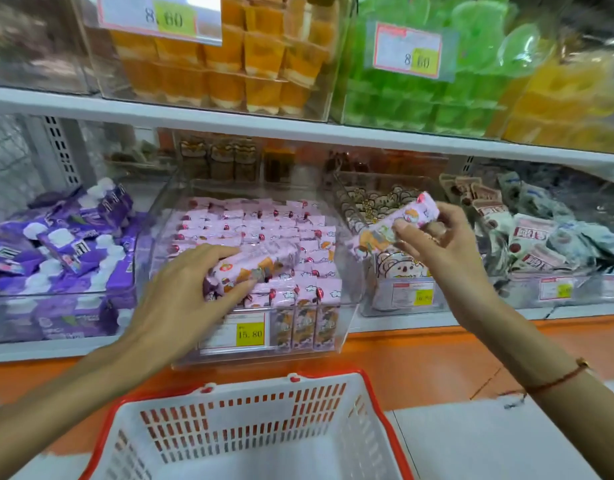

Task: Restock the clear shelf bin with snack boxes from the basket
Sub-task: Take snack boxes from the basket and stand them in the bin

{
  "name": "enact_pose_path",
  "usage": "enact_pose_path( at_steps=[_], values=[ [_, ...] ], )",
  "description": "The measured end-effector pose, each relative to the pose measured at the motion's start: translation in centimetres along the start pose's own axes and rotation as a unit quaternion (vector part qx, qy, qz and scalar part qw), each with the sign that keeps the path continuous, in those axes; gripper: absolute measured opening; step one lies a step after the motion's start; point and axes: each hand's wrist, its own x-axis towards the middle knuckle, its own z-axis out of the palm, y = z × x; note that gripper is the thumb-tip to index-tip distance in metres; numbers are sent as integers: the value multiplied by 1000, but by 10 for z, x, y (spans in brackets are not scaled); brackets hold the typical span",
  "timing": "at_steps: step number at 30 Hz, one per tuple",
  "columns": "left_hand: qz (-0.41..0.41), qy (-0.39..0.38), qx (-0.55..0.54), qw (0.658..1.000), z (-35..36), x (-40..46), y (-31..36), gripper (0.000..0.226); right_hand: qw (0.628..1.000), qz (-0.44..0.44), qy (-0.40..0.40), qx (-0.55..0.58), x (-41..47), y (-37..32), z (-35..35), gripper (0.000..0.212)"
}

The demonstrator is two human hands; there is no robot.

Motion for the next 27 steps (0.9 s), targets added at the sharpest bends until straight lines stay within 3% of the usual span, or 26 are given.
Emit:
enact_pose_path(
  at_steps=[3, 5, 11, 13, 16, 22, 27],
  values=[
    [-8, -12, 20, 1000, -3, 0, 0, 53, 985, -82, -41, -143, 17, -6, 17, 31],
    [-27, -11, 25, 999, -2, 1, 1, 51, 953, -112, -70, -273, 29, -8, 31, 29],
    [-24, -17, 38, 999, -1, 2, 0, 50, 785, -130, -179, -579, 63, -16, 56, 28],
    [-21, -20, 35, 999, -2, 2, 0, 53, 746, -145, -198, -619, 66, -13, 58, 29],
    [-22, -17, 43, 999, -2, 1, 0, 57, 723, -168, -190, -643, 61, 0, 63, 27],
    [-24, -16, 38, 999, -1, 0, 1, 47, 611, -213, -202, -735, 65, 13, 79, 29],
    [-29, -8, 1, 1000, -7, -1, 6, 46, 583, -195, -248, -749, 60, 17, 78, 28]
  ],
)
